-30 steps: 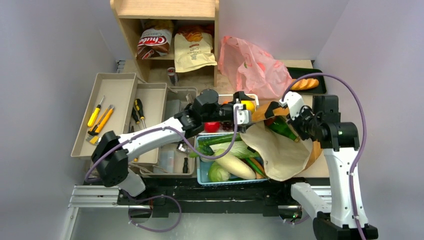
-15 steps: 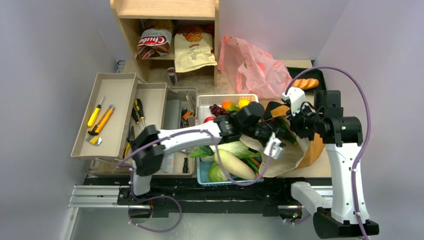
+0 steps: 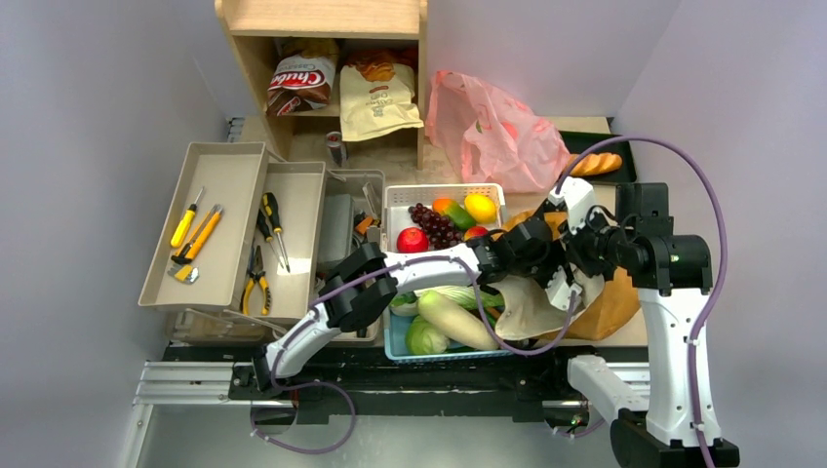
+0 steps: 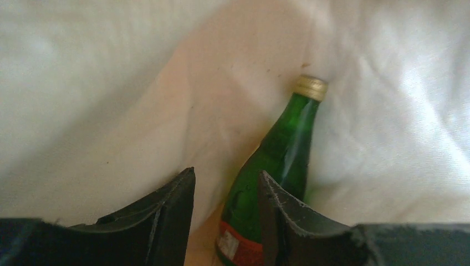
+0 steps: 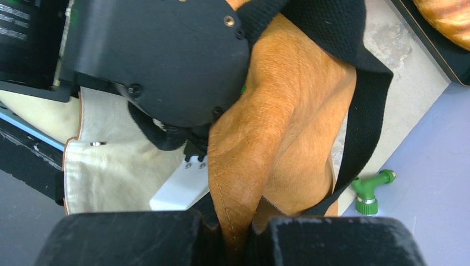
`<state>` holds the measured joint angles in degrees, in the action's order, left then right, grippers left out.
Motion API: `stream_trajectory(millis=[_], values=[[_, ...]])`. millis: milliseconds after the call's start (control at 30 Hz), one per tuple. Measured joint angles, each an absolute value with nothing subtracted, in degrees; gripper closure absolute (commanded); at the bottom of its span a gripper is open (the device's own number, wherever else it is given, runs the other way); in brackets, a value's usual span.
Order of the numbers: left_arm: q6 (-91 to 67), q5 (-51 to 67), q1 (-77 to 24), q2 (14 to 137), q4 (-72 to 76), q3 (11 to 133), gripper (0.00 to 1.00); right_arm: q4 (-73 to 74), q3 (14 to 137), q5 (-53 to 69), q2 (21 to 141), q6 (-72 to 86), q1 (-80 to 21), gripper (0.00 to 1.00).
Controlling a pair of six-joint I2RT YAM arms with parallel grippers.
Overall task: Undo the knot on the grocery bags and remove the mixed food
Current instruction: Adjust the takeout bag at the center of the board.
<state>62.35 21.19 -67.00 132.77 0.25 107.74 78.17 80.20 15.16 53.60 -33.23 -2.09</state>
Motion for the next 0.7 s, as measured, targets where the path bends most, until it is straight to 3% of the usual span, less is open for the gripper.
stream_trajectory(millis=[233, 500, 700], values=[[70.0, 18.1, -67.8, 135.9, -2.3, 111.7, 0.44, 78.9, 80.6, 16.3, 54.2, -33.8, -1.8, 1.0], [78.4, 14.0, -70.8, 125.9, 3.0, 94.5, 0.42, 78.1, 80.6, 17.3, 54.3, -33.4, -1.8, 1.0], [82.9, 13.7, -72.9, 123.9, 3.6, 93.1, 0.37, 77.6, 80.6, 19.6, 54.4, -33.2, -1.8, 1.0]])
